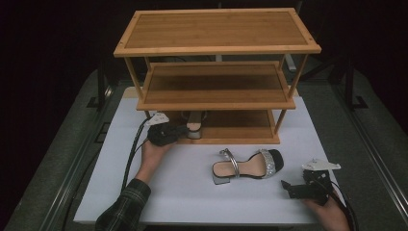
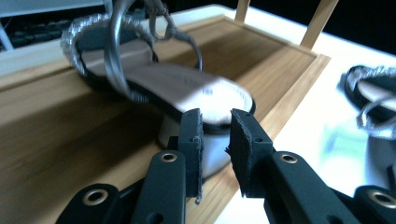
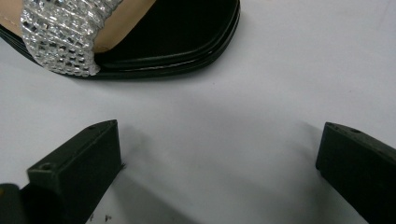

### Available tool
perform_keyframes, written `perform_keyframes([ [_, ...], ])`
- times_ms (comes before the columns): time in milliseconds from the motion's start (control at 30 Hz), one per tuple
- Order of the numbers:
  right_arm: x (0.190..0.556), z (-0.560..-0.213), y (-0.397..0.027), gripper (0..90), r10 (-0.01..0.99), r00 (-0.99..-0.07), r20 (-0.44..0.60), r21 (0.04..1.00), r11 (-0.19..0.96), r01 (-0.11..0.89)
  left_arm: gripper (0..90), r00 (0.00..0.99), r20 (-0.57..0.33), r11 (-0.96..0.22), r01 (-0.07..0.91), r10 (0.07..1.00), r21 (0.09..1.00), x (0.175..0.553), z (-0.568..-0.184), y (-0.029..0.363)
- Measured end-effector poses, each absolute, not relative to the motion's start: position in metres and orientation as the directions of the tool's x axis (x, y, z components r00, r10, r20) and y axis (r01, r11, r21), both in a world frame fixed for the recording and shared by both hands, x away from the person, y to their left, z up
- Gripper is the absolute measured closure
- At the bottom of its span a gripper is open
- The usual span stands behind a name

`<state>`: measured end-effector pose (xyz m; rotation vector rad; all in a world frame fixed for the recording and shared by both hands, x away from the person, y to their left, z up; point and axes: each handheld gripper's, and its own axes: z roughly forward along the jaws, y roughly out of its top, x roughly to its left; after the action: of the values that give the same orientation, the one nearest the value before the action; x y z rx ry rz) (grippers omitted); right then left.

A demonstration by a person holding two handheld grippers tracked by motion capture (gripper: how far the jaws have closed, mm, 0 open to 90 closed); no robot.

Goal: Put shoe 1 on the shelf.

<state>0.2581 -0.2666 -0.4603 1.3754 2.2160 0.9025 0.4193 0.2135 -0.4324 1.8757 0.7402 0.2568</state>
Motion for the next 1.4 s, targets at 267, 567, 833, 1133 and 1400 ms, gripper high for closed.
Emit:
perform_keyframes([
  [267,0.258,-0.46,-0.267,0.0,0.893,-0.449,0.015,0.692,0.315,0.65,76.6,0.795,-0.143,-0.263,0.357,0.59,0.897,0.422,-0.433,0.199],
  [567,0.258,-0.46,-0.267,0.0,0.893,-0.449,0.016,0.692,0.315,0.65,76.9,0.813,-0.156,-0.236,0.338,0.561,0.911,0.421,-0.431,0.192],
  [833,0.258,-0.46,-0.267,0.0,0.893,-0.449,0.015,0.692,0.315,0.65,75.4,0.796,-0.13,-0.252,0.335,0.592,0.908,0.421,-0.431,0.191],
  [1133,0.258,-0.46,-0.267,0.0,0.893,-0.449,0.015,0.692,0.315,0.65,47.5,0.773,-0.108,-0.291,0.359,0.625,0.887,0.42,-0.435,0.184],
  [1400,0.258,-0.46,-0.267,0.0,0.893,-0.449,0.016,0.692,0.314,0.65,45.7,0.76,-0.101,-0.289,0.362,0.643,0.886,0.425,-0.437,0.184],
])
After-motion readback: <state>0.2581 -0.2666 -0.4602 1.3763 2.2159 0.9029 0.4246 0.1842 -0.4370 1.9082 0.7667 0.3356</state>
